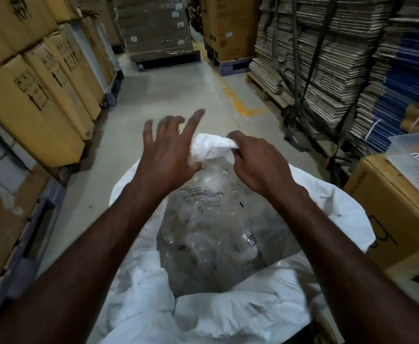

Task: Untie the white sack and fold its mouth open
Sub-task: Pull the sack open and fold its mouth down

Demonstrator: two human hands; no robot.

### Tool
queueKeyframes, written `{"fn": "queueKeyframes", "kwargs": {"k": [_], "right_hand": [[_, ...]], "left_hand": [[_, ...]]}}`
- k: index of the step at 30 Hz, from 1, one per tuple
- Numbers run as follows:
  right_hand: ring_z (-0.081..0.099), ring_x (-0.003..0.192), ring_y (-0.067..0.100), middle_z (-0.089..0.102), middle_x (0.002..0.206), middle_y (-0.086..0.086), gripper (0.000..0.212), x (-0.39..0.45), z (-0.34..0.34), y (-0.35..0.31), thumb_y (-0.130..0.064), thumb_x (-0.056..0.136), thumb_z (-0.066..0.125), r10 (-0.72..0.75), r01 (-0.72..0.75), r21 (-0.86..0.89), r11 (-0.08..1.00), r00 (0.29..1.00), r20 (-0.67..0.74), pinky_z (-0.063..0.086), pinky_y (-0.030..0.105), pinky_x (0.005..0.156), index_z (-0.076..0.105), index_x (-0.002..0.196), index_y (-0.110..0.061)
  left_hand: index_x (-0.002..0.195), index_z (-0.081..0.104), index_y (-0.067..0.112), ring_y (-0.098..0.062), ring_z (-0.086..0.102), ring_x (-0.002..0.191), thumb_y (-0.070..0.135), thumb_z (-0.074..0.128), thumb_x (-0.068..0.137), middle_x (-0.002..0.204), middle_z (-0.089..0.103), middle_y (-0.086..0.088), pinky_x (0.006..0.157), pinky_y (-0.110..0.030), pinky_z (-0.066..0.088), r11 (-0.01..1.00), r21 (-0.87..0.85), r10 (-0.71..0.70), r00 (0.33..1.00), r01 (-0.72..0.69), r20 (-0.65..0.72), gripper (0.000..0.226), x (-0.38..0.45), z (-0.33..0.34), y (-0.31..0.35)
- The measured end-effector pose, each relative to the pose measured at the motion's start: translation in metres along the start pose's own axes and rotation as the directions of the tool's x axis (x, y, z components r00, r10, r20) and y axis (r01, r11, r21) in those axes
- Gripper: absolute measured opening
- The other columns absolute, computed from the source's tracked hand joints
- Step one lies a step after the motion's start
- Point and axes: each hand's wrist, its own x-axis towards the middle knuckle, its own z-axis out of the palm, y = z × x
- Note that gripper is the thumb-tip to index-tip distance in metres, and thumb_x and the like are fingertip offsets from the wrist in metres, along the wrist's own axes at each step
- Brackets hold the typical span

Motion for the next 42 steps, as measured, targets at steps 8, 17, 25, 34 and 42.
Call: {"fn": "queueKeyframes", "kwargs": {"k": [8,17,25,34,42], "right_hand": [[0.059,0.078,0.04,0.06,0.073,0.006,0.027,0.002,0.0,0.003,-0.032,0.089,0.039,0.178,-0.187,0.059,0.981,0.975,0.136,0.037,0.039,0.067,0.052,0.076,-0.012],[0.054,0.122,0.041,0.056,0.132,0.016,0.039,0.01,0.002,-0.004,-0.032,0.094,0.056,0.113,-0.136,-0.13,0.982,0.978,-0.176,0.039,0.058,0.111,0.062,0.128,-0.014],[0.039,0.153,0.024,0.052,0.157,0.0,0.062,0.004,0.06,-0.023,-0.012,0.093,0.069,-0.252,0.248,-0.175,0.953,0.968,0.002,0.01,0.062,0.129,0.05,0.152,-0.02],[0.068,0.084,0.041,0.071,0.092,0.016,0.011,0.06,0.072,-0.009,-0.016,0.103,0.05,-0.237,0.26,-0.123,0.958,0.956,0.175,0.037,0.04,0.069,0.057,0.111,-0.012],[0.063,0.091,0.032,0.07,0.09,0.012,0.032,0.09,0.066,-0.012,-0.017,0.102,0.053,0.042,-0.131,0.168,0.977,0.891,0.452,0.042,0.032,0.074,0.07,0.078,-0.003]], "left_hand": [[0.167,0.008,0.036,-0.04,0.062,0.124,0.069,0.076,0.083,0.143,0.057,-0.015,0.106,-0.059,0.047,0.962,-0.128,-0.23,0.968,0.242,0.101,0.113,-0.022,0.031,-0.021],[0.062,0.042,0.02,-0.023,0.052,0.062,0.071,0.037,0.105,0.063,0.048,-0.001,0.063,-0.038,0.032,0.925,-0.283,-0.159,0.937,0.252,0.311,0.067,-0.013,0.029,-0.023],[0.057,0.035,0.02,-0.006,0.029,0.037,0.071,0.032,0.106,0.043,0.033,0.01,0.055,-0.031,0.029,0.84,-0.432,-0.032,0.824,0.329,0.566,0.071,0.012,0.008,-0.033],[0.112,0.067,0.024,-0.026,0.064,0.105,0.076,0.054,0.094,0.107,0.067,-0.002,0.091,-0.044,0.049,0.97,-0.134,-0.19,0.977,0.202,0.095,0.057,-0.025,0.03,-0.038],[0.169,0.01,0.019,-0.045,0.053,0.137,0.045,0.073,0.096,0.155,0.047,-0.022,0.113,-0.061,0.041,0.874,0.129,-0.483,0.867,0.468,0.125,0.1,-0.063,0.046,-0.026]]}}
